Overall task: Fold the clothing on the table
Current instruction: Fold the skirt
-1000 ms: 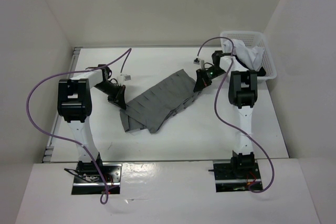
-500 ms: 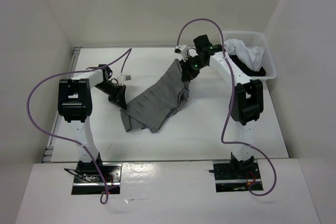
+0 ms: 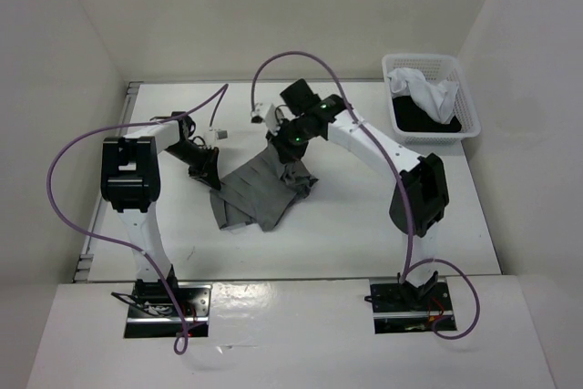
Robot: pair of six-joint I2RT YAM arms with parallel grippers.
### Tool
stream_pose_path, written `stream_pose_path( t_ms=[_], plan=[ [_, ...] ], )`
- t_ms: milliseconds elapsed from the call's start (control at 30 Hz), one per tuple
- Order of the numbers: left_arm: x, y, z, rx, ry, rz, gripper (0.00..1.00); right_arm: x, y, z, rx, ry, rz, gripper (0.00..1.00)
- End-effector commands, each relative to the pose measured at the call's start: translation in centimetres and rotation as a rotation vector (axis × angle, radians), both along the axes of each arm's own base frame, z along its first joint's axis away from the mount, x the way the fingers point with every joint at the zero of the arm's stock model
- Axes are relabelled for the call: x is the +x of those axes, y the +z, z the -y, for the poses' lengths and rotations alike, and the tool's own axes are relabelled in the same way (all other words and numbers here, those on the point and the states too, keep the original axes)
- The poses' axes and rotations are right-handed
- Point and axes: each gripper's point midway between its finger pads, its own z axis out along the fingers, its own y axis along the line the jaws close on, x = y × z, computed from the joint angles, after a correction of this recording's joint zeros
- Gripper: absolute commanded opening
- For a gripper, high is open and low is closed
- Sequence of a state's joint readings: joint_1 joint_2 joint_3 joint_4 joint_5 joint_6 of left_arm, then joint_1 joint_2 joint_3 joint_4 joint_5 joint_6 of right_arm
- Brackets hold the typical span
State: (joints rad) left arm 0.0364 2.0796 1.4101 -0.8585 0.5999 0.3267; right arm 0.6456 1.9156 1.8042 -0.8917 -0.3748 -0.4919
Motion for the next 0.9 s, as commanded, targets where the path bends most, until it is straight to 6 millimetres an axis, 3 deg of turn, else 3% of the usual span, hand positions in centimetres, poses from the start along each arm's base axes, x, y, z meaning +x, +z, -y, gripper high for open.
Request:
stream_pose_path(
  t_ms=[0,367,567,867],
  plan=[
    [1.0,-2.3,-0.4,0.05,-0.024,0.03,0.0,-1.5,-1.0,-1.8,-0.047,0.04,0.023,0.0],
    [1.1,-2.0,-0.3,0.023,-0.014,0.03,0.0,-5.7,-2.1,-6.9,-0.061,0.15,0.025,0.0],
    [1.1,-2.0,-0.3,0.023,-0.014,0.03,0.0,-6.5,-2.5,-8.9,-0.055,0.163,0.021,0.0],
    [0.8,-2.1,-0.2,0.013,-0.014,0.022,0.0,-7.0,-0.6,-12.8,0.025,0.143,0.015,0.0]
  ],
)
